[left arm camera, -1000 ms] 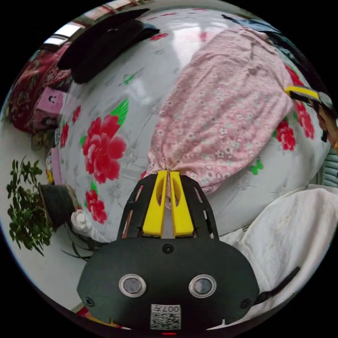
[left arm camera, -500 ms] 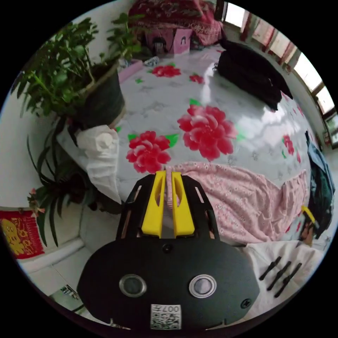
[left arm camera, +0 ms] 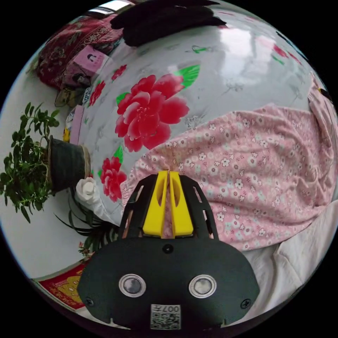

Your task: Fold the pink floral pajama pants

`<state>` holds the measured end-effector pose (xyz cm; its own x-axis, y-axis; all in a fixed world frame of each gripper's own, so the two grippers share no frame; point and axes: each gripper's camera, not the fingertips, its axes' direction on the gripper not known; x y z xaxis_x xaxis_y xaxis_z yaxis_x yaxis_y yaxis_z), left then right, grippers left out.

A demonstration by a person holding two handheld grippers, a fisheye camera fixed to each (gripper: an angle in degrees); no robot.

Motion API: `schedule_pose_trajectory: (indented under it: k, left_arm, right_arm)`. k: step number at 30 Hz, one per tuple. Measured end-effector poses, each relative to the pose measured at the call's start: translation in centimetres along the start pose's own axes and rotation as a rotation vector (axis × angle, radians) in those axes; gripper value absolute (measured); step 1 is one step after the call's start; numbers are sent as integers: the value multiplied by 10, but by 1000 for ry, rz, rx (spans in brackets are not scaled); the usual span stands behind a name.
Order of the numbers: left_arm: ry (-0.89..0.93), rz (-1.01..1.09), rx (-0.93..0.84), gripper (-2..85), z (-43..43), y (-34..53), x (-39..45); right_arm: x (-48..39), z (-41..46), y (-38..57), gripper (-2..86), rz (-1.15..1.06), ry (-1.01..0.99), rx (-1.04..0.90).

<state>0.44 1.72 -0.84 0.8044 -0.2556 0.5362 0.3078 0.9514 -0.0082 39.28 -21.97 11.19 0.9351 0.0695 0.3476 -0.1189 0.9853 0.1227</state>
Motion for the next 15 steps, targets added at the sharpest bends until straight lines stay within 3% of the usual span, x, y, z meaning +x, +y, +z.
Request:
schedule_pose_trajectory:
  k: [3,8,15]
  left_arm:
    - [130,-104,2,-9,0,15,-35]
    - [276,-299,194,-10,-45,67,-98]
    - [367,-238,507,-10,-129,137,-134]
  right_arm:
    - [27,-45,31,0,75,-129,155]
    - [67,-139,114,-2,217,-175,392]
    - [79,-258,222,-3,308,-127,630]
